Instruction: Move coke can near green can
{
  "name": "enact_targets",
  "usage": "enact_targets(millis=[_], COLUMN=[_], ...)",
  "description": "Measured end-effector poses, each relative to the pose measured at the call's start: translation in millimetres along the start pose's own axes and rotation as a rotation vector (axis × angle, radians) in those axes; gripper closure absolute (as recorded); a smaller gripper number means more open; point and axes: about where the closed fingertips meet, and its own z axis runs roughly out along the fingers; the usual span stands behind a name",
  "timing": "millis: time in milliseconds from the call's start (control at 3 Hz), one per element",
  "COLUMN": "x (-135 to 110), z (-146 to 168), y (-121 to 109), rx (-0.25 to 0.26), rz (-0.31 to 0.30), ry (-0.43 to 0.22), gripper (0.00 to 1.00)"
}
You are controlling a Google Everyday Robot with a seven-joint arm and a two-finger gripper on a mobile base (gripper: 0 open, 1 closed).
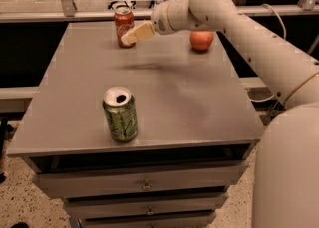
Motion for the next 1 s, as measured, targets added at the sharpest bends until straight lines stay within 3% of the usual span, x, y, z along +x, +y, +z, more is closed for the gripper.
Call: enact_targets(millis=[667, 1000], x=[-13.4, -11.8], z=[60.3, 80.4], y=[-9.6, -8.8], rx=[0.016, -0.018], rz=[0.027, 0.063], ry=[-0.017, -0.030], gripper=[0.00, 0.00])
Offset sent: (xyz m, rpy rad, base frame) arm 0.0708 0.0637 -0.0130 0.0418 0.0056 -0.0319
